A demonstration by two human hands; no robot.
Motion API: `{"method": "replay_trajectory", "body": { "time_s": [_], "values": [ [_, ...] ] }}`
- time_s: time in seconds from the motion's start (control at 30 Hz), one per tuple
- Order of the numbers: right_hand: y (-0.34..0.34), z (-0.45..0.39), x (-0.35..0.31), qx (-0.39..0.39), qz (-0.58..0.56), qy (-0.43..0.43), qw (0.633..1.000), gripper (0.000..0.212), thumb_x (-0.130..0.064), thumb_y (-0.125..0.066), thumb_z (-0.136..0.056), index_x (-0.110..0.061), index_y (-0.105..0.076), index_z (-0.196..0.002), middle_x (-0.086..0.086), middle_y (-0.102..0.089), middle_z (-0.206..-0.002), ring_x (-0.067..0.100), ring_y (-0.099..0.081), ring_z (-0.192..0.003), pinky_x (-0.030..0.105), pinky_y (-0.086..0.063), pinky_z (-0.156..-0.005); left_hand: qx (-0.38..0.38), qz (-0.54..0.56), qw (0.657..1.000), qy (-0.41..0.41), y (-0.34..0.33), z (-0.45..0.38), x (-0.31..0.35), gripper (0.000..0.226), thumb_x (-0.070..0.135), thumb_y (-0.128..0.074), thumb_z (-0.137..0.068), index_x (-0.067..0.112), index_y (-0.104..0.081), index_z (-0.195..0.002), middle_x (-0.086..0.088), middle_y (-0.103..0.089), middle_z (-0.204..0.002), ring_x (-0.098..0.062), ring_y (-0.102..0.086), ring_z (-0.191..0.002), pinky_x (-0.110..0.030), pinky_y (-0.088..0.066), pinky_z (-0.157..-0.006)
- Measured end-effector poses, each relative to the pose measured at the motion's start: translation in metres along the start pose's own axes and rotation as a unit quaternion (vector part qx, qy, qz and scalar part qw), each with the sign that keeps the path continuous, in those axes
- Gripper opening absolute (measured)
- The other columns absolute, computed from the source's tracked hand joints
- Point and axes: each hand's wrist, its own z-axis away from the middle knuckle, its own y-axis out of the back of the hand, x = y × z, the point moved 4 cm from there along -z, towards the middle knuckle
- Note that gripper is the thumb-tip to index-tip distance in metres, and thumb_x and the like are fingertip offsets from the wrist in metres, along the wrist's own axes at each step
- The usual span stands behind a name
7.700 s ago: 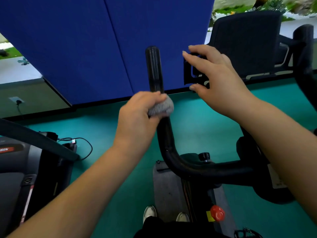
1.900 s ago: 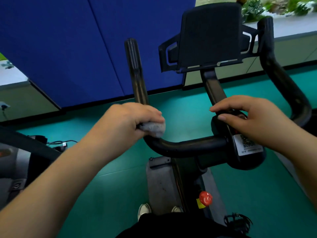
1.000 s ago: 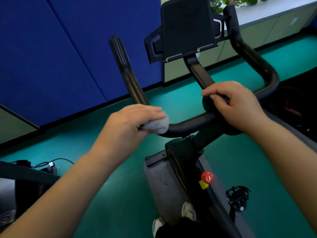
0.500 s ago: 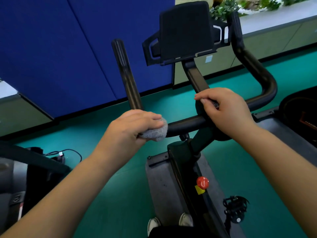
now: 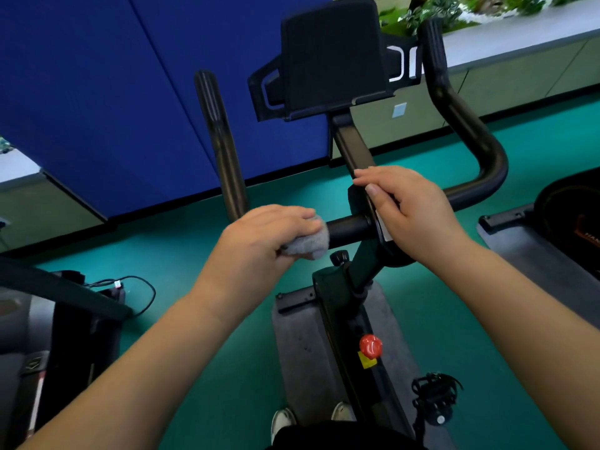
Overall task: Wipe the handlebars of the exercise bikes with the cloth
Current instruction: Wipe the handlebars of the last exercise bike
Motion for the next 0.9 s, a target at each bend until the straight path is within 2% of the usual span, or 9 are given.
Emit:
{"method": "replay_trajectory", "body": {
  "time_s": [0.17, 0.37, 0.5, 0.57, 0.73, 0.9],
  "values": [
    [-0.001, -0.001, 0.003, 0.006, -0.003, -0.006, 1.000, 0.029, -0.019, -0.044, -0.093, -0.015, -0.067, -0.110, -0.003, -0.066, -0.118, 0.014, -0.056, -0.115, 0.022, -0.036, -0.100, -0.076, 0.026, 0.997, 0.012, -0.034, -0.030, 0.025, 0.039, 0.013, -0.075, -0.068, 0.014, -0.073, -0.107, 0.000, -0.069, -0.113, -0.016, -0.063, -0.106, -0.029, -0.045, -0.095],
    [-0.001, 0.000, 0.002, 0.002, 0.000, -0.001, 1.000, 0.028, -0.018, -0.045, -0.095, -0.015, -0.067, -0.110, -0.005, -0.066, -0.117, 0.013, -0.055, -0.115, 0.023, -0.035, -0.100, -0.082, 0.038, 0.989, 0.118, 0.001, -0.024, 0.002, 0.040, 0.016, -0.082, -0.070, 0.024, -0.072, -0.108, 0.015, -0.068, -0.107, 0.001, -0.061, -0.103, -0.017, -0.045, -0.095],
    [-0.001, -0.001, 0.005, 0.011, 0.004, -0.002, 1.000, 0.029, -0.021, -0.043, -0.093, -0.015, -0.068, -0.108, -0.004, -0.067, -0.116, 0.015, -0.057, -0.114, 0.024, -0.037, -0.099, -0.107, 0.022, 0.992, 0.064, -0.026, -0.048, 0.030, 0.036, 0.032, -0.075, -0.071, 0.020, -0.073, -0.105, 0.007, -0.073, -0.101, -0.010, -0.065, -0.096, -0.027, -0.046, -0.088],
    [-0.001, -0.001, 0.005, 0.010, 0.005, 0.000, 1.000, 0.029, -0.021, -0.043, -0.093, -0.014, -0.068, -0.107, -0.003, -0.067, -0.116, 0.017, -0.057, -0.113, 0.025, -0.038, -0.100, -0.113, 0.027, 0.992, 0.055, -0.032, -0.052, 0.034, 0.037, 0.034, -0.072, -0.068, 0.020, -0.074, -0.102, 0.006, -0.073, -0.097, -0.009, -0.064, -0.092, -0.028, -0.046, -0.085],
    [-0.003, -0.001, 0.003, 0.018, -0.004, 0.012, 1.000, 0.026, -0.017, -0.045, -0.094, -0.013, -0.068, -0.106, -0.002, -0.067, -0.114, 0.016, -0.058, -0.111, 0.024, -0.038, -0.098, -0.136, 0.054, 0.986, 0.080, -0.006, -0.036, 0.009, 0.041, 0.013, -0.085, -0.063, 0.017, -0.075, -0.103, 0.006, -0.071, -0.107, 0.000, -0.060, -0.101, -0.015, -0.046, -0.092],
    [-0.002, -0.002, 0.007, 0.021, -0.005, 0.006, 1.000, 0.026, -0.018, -0.046, -0.093, -0.013, -0.068, -0.106, -0.002, -0.067, -0.115, 0.016, -0.057, -0.112, 0.022, -0.037, -0.098, -0.137, 0.049, 0.985, 0.095, -0.024, -0.054, 0.025, 0.038, 0.020, -0.084, -0.066, 0.022, -0.074, -0.103, 0.010, -0.071, -0.099, 0.001, -0.058, -0.096, -0.007, -0.042, -0.086]
  ]
}}
